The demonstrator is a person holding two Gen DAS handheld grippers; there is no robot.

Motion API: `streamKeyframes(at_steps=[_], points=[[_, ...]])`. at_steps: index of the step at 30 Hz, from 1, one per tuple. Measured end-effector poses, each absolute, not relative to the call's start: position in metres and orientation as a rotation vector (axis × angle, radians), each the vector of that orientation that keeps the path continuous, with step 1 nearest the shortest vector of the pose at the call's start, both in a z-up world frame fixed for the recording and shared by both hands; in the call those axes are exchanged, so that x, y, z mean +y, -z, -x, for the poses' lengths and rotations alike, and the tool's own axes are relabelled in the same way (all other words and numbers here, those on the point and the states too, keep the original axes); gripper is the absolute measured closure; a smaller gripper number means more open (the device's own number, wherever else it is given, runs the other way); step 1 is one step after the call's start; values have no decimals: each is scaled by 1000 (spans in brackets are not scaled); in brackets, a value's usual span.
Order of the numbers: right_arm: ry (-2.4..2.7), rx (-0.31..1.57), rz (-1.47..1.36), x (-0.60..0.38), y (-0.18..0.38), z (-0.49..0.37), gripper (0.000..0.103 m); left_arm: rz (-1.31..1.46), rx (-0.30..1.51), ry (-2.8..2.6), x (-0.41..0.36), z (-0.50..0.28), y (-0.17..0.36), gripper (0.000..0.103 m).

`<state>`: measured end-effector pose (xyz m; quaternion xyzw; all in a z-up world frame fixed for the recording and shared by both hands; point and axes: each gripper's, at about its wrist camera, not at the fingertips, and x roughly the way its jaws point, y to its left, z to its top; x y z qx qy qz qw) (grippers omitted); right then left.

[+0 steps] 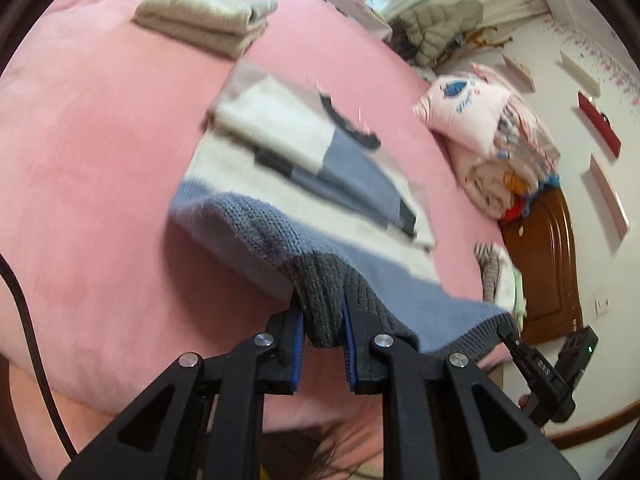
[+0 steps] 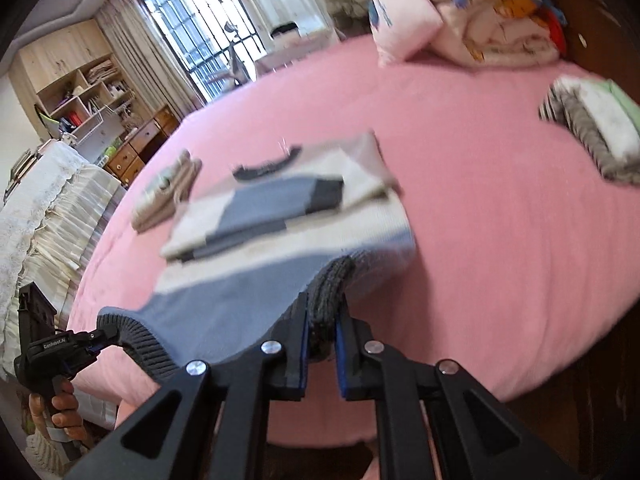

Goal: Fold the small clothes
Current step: 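Lift the hem with both tools and fold it toward the collar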

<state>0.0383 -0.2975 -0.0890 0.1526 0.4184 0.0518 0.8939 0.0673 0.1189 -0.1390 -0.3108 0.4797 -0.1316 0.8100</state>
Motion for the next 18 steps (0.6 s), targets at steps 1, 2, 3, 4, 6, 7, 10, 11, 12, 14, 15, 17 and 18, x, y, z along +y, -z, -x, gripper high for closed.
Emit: streamKeyframes(at_steps=[1,2,3,4,6,7,10,11,12,14,15,17,18], points=[[-107,857,-311,-297,84,-45,93,670,1013,272,119,-78,132,89],[-105,846,-304,-296,80,-53,93,677,1004,263,121,-86,128,89],[-100,831,-296,-297,74,-66,93,690,994,252,122,-98,122,89],[-97,822,-293,-297,71,-75,93,698,987,245,122,-105,119,89],[-89,809,-296,-299,67,-95,93,717,954,223,125,-130,109,89],[-84,803,-300,-301,65,-107,94,719,944,213,126,-138,106,89],[-73,797,-322,-306,64,-145,94,713,923,179,126,-176,100,89],[-68,796,-324,-306,64,-157,94,704,923,173,124,-186,100,89],[-61,796,-320,-306,65,-171,94,692,922,163,122,-197,101,89],[-47,799,-309,-304,69,-200,94,669,923,140,119,-221,103,89],[-42,804,-304,-303,71,-211,94,664,924,128,119,-231,105,89],[-32,815,-295,-300,78,-238,94,670,933,108,119,-255,112,89],[-28,822,-289,-298,82,-250,94,675,938,97,119,-266,117,89]])
